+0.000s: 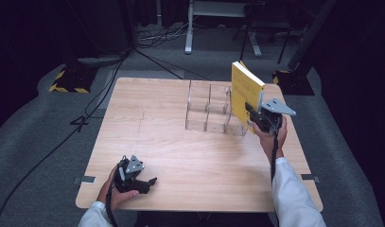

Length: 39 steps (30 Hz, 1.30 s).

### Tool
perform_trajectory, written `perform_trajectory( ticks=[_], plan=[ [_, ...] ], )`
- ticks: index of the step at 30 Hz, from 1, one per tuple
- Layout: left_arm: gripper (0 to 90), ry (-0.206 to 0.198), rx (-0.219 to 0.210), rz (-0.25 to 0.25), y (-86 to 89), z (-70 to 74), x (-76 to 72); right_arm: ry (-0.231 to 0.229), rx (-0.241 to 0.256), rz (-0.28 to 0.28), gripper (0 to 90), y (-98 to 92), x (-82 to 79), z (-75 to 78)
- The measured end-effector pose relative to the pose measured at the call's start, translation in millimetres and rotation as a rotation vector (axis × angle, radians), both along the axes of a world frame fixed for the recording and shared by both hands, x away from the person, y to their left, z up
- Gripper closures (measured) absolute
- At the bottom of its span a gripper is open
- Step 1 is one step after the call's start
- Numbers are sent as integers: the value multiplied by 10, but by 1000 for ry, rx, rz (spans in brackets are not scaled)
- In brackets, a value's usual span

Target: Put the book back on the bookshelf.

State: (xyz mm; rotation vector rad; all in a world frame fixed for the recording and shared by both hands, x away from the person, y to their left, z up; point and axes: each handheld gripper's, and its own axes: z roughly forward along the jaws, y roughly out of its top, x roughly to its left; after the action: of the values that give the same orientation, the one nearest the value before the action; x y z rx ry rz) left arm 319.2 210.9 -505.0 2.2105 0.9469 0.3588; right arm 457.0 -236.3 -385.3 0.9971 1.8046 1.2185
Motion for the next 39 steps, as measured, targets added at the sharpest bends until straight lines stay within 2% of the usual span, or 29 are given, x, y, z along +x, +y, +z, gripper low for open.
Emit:
perform_trajectory(
  ticks=[7, 12, 16, 20, 24, 34, 39],
  plan=[
    [159, 2, 1, -2, 1, 2, -5, 23, 10, -46, 764, 59, 149, -72],
    [161, 0, 4, -4, 2, 3, -4, 21, 13, -78, 763, 97, 255, -137],
    [164, -4, 9, -10, 6, 5, -2, 0, 13, -118, 763, 152, 325, -236],
    [170, -3, 1, -13, 2, 1, -10, 21, 6, -134, 763, 192, 407, -346],
    [170, -1, 4, -15, 2, 3, -11, 30, 0, -140, 763, 197, 459, -425],
    [170, -1, 5, -16, 2, 3, -11, 14, -25, -149, 756, 213, 485, -443],
    [171, -1, 6, -16, 2, 4, -12, 27, -29, -137, 742, 209, 471, -438]
  ],
)
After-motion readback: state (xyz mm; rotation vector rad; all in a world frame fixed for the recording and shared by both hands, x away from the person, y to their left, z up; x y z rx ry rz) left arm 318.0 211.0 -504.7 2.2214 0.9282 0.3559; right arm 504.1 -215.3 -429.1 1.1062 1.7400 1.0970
